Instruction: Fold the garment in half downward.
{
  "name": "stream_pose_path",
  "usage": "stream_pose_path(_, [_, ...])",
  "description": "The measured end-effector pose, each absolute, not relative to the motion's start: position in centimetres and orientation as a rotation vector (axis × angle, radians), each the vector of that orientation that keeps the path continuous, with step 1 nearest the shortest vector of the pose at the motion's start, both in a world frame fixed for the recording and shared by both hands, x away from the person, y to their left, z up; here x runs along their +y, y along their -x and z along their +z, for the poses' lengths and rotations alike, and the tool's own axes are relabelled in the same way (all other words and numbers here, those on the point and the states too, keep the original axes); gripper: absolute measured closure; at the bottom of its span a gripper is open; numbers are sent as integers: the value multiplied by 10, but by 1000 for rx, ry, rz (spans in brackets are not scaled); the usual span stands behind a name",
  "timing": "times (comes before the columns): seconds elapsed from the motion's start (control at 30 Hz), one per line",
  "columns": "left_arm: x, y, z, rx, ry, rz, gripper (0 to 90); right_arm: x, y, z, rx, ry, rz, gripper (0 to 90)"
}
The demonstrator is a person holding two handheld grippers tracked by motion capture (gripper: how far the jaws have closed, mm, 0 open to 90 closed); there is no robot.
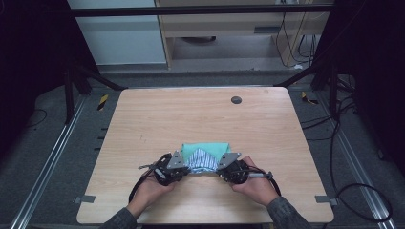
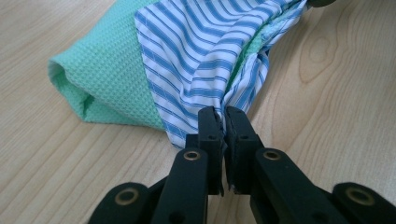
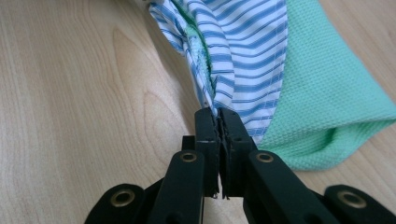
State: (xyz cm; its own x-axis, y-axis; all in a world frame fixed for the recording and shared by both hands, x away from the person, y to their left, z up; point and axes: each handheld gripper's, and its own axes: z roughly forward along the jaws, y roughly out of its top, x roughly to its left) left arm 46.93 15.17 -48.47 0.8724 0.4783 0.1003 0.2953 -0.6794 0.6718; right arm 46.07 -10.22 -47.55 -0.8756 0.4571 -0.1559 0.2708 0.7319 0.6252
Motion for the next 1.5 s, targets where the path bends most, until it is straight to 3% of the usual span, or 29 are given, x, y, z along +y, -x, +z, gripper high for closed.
stream_pose_path(0.6, [157,-461,-488,573,-2347,275,855,-102,-457,-478,2676,-540,845,864])
stream_pose_path(0.9, [189,-445,-480,728,-2216,311,448,-131,-440,-475,2608,-701,918,485])
stream_pose_path(0.97, [192,-447,-480,747,-2213,324,371,-136,-440,-476,2594,-723,923,460])
stream_pose_path(1.0, [199,-452,-479,776,-2205,350,346,-145,-440,-477,2558,-783,931,394])
stream_pose_path(1.07, [201,-455,-479,795,-2203,359,321,-150,-441,-478,2542,-808,922,364])
stream_pose_path(1.1, [206,-461,-480,835,-2205,376,253,-158,-444,-480,2506,-870,923,294])
stream_pose_path(1.27, [214,-471,-482,903,-2190,400,154,-175,-455,-479,2419,-994,929,179])
stream_pose_path(1.5, [221,-492,-490,951,-2275,381,75,-192,-476,-486,2385,-1144,905,97])
